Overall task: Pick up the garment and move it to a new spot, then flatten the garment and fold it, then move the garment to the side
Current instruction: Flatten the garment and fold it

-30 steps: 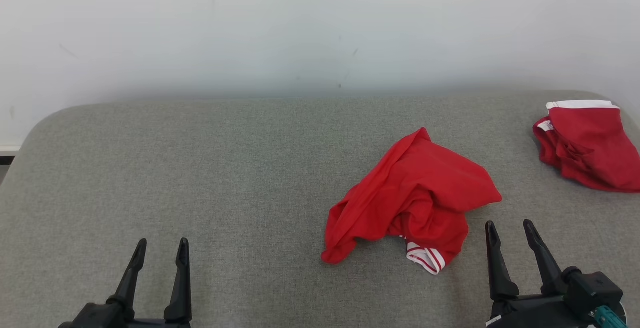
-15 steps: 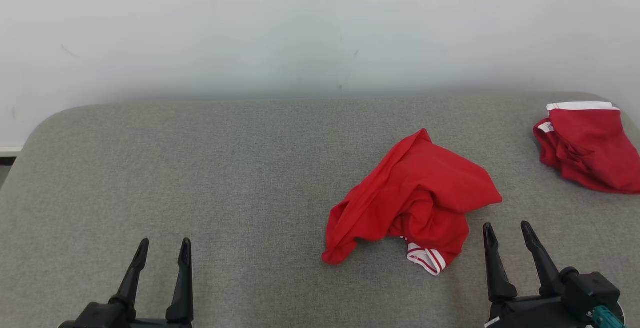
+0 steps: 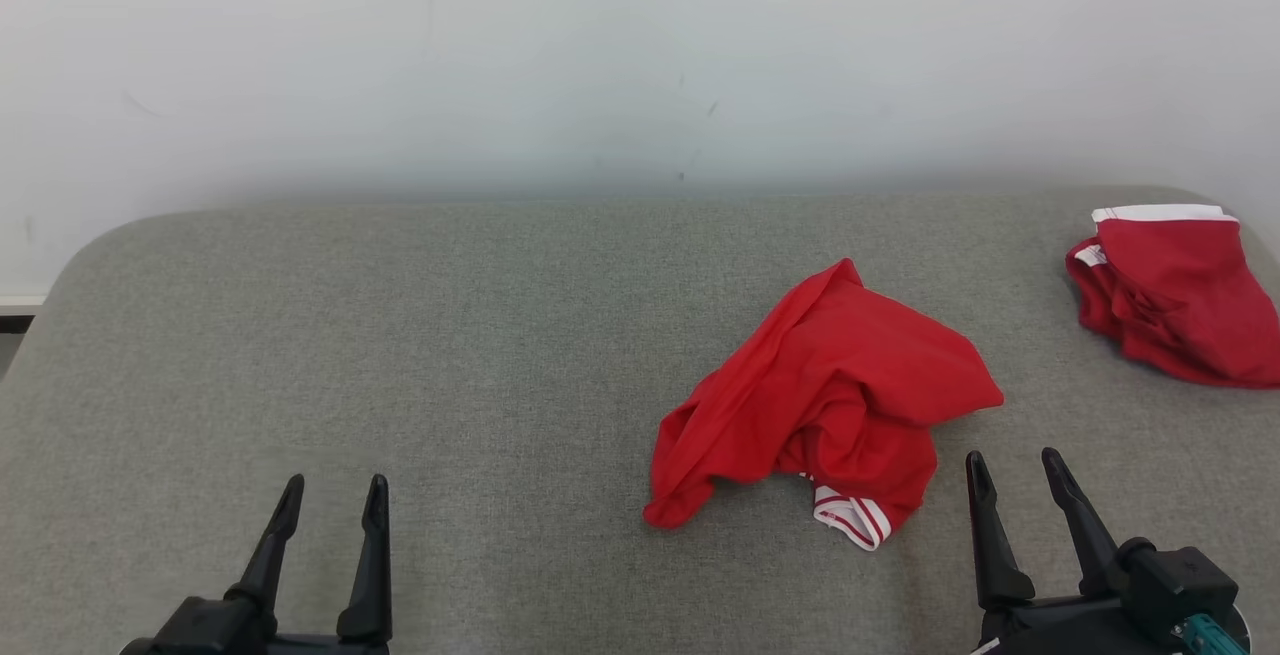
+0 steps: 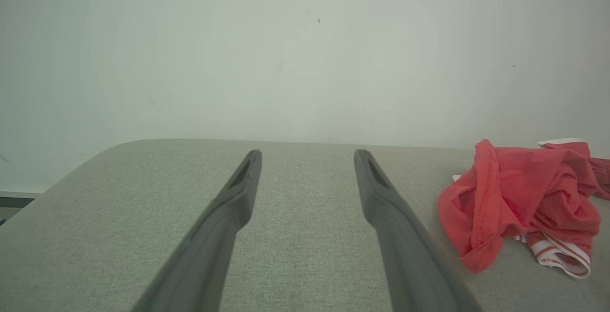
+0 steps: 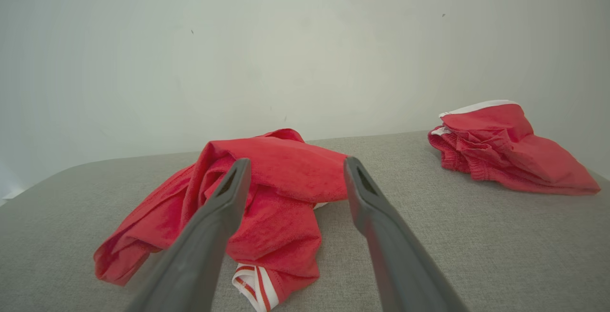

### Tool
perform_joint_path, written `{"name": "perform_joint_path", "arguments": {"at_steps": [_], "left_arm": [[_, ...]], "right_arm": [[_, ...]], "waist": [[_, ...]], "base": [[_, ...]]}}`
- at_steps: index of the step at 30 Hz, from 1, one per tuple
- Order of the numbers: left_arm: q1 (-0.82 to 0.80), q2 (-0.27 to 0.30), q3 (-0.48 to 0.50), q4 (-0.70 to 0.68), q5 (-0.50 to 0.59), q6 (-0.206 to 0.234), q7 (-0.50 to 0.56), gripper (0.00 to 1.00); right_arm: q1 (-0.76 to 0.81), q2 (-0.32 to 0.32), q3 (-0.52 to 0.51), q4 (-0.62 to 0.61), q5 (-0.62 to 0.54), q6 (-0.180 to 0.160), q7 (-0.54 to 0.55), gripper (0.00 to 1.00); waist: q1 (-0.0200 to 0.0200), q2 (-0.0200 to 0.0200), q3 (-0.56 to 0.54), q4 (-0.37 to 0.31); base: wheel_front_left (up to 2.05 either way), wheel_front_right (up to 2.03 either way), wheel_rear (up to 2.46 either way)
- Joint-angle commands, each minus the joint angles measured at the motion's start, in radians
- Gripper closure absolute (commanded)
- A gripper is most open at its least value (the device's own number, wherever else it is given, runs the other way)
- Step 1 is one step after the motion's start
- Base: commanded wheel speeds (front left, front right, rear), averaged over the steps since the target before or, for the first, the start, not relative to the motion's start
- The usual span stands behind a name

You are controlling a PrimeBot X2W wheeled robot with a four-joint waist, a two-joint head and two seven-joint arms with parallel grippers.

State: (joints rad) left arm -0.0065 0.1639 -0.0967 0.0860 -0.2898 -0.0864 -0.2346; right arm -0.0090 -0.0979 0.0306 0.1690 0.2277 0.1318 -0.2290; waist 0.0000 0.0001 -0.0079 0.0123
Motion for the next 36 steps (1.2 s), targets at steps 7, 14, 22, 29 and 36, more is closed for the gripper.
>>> {"name": "perform_joint_path", "arguments": {"at_steps": [7,14,22,29,36], "left_arm": [[-0.057,-0.006,-0.059,0.022,0.004,-0.011,0.039,0.00],[-0.194,-0.028,-0.180,0.134,0.002,-0.035,0.035,0.00],[-0.319,-0.019,-0.307,0.303,-0.008,-0.044,0.033,0.00],[-0.361,-0.009,-0.401,0.431,-0.056,-0.042,0.020,0.00],[-0.409,-0.012,-0.396,0.504,-0.101,-0.043,-0.011,1.00]], "right_arm": [[-0.011,-0.005,0.009,-0.006,-0.004,-0.003,0.002,0.00],[-0.042,0.000,0.018,0.003,0.001,-0.003,-0.004,0.00],[-0.076,0.013,0.014,0.015,0.008,-0.003,-0.020,0.00],[-0.094,0.023,0.004,0.031,0.017,-0.003,-0.031,0.00],[-0.098,0.025,-0.006,0.036,0.010,-0.003,-0.037,0.00]], "waist": [[0.0000,-0.0001,0.034,-0.027],[0.0000,-0.0001,0.095,-0.109],[0.0000,-0.0001,0.170,-0.212],[0.0000,-0.0001,0.198,-0.251],[0.0000,-0.0001,0.193,-0.240]], "base": [[0.00,0.00,0.00],[0.00,0.00,0.00],[0.00,0.00,0.00],[0.00,0.00,0.00],[0.00,0.00,0.00]]}}
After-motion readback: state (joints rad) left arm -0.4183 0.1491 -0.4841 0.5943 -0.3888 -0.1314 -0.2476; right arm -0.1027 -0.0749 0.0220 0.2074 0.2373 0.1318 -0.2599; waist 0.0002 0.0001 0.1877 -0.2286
